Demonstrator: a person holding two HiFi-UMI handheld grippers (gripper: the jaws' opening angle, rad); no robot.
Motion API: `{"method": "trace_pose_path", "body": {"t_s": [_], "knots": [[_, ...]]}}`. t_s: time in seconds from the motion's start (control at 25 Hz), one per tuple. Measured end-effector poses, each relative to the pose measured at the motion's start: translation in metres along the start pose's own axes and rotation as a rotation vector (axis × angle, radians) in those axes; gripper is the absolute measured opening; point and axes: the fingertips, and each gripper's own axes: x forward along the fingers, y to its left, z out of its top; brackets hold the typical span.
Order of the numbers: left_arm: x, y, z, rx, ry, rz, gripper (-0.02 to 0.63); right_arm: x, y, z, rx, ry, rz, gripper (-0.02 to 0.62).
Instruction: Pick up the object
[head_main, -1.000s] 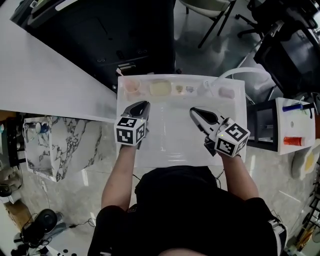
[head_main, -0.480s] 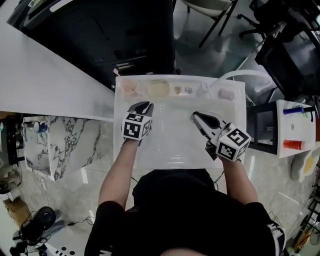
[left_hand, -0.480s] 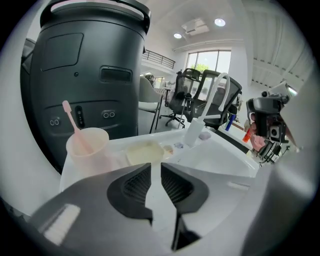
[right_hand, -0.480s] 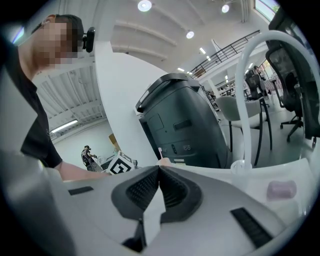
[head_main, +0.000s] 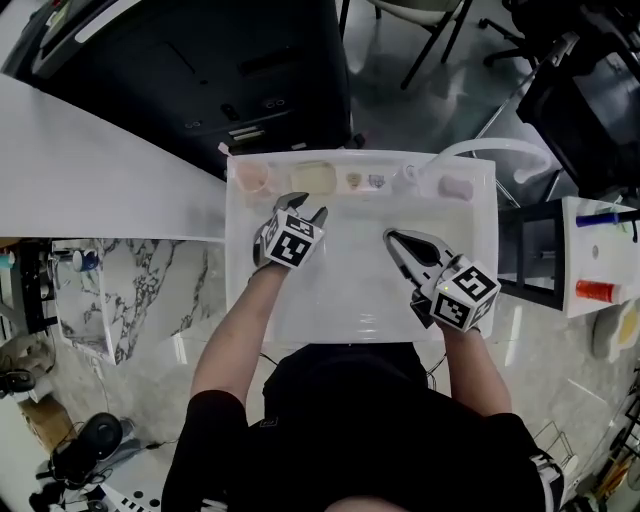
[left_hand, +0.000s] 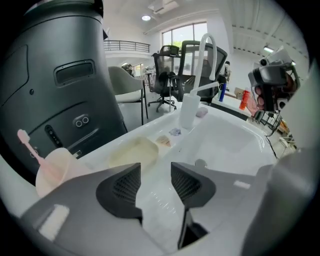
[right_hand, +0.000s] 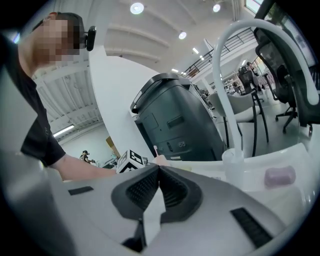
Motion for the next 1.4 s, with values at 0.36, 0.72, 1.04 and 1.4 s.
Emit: {"method": "trace_pose_path", "body": {"t_s": [0.36,0.72,1.04,1.4], "knots": [[0.031,0.014,-0.012,0.057,0.103,0.021,0.181,-0.015,-0.013,-0.008,0.03,-0.007,-0.052,0.012],[0.057,0.018,-0.019,0.096,0.187,0.024,0.181,-0.034,-0.015,-0.006,0.025,-0.009,-0.115,0.012],[0.061,0.022,-0.019,0.17,0.19,0.077,0.098,-0.044,0.005,0.005,-0.032,0.03,-0.136,0.012],[0.025,0.005,-0.001,0.084,0.085,0.023,0.025,-0.039,0.035,0.023,-0.106,0.052,-0.113,0.012]]}}
